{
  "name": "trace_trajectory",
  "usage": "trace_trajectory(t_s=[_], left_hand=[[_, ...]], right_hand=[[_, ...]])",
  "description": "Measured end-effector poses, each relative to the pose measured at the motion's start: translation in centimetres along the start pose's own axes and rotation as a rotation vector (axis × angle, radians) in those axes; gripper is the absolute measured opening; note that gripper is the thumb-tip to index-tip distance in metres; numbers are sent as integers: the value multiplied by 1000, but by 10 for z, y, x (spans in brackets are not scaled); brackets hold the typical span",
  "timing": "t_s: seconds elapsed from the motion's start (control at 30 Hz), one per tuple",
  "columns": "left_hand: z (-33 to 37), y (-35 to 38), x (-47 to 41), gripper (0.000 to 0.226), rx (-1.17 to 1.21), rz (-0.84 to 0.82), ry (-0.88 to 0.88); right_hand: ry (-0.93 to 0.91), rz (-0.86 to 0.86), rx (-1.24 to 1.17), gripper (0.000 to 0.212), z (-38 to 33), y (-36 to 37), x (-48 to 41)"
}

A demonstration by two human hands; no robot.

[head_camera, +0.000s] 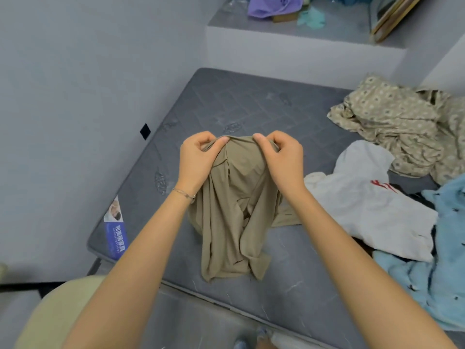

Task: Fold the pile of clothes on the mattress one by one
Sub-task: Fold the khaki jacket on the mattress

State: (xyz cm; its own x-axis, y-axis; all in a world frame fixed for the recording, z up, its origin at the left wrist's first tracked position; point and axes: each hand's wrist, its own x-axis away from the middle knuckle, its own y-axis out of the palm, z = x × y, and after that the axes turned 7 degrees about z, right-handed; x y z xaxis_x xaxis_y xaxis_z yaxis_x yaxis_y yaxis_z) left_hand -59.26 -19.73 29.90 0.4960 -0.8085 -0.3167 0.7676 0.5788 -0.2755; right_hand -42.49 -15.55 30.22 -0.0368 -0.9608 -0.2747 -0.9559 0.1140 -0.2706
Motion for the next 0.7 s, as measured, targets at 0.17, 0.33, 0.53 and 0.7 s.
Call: trace_trajectory(t_s=[0.17, 0.33, 0.53, 0.7], left_hand=[[-45, -19, -40, 42, -98, -57, -34], [-108, -27, -69, 47, -80, -125, -98], [-186, -40, -94, 51, -61, -342, -162], [-248, -49, -79, 46, -44, -498, -236]], right_hand=[[56, -84, 36, 44, 18, 52, -16], [164, -61, 62, 42, 43, 109, -19], [330, 39, 88, 45, 86, 177, -11], [420, 34, 224, 44, 131, 205, 29]])
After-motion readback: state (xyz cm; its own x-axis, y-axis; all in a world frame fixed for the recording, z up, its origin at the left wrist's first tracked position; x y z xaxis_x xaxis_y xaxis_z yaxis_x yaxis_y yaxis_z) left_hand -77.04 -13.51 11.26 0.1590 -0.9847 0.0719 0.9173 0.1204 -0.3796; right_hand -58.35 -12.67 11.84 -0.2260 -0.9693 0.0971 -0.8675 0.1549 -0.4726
